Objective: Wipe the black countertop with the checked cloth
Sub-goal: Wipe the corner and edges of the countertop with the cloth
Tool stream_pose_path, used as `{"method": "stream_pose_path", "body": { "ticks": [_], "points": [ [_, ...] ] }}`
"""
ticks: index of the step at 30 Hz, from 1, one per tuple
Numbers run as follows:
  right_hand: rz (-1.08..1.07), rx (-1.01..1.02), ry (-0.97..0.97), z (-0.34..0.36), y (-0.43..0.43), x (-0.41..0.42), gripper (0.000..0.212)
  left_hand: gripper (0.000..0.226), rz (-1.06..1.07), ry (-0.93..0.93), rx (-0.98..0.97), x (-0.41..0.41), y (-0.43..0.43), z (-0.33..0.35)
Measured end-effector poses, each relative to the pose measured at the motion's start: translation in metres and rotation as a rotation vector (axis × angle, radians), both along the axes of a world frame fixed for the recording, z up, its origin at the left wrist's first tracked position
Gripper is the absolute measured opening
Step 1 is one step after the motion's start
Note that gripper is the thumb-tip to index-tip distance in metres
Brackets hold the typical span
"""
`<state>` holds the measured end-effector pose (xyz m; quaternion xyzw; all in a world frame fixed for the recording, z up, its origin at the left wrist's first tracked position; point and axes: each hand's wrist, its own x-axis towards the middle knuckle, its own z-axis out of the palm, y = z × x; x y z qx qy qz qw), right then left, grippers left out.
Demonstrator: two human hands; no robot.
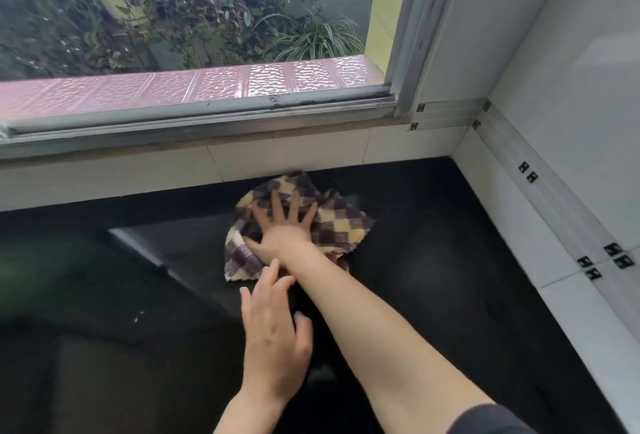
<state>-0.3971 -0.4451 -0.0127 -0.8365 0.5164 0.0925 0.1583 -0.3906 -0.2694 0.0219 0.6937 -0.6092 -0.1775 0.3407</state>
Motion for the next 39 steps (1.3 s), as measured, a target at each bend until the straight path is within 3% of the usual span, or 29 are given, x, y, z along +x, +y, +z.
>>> {"method": "stream_pose_path", "body": {
  "ticks": [9,22,39],
  "points": [
    [0.011,-0.028,-0.002,-0.001,0.027,0.044,0.077,0.066,0.253,-0.063,0.005,0.078,0.021,-0.004],
    [-0.013,0.01,0.002,0.006,0.036,0.124,0.082,0.072,0.329,-0.068,0.033,0.143,0.06,-0.006],
    [0.144,0.083,-0.003,0.015,0.077,0.266,0.078,0.064,0.446,-0.063,0.061,0.257,0.115,0.002]
  ]
}}
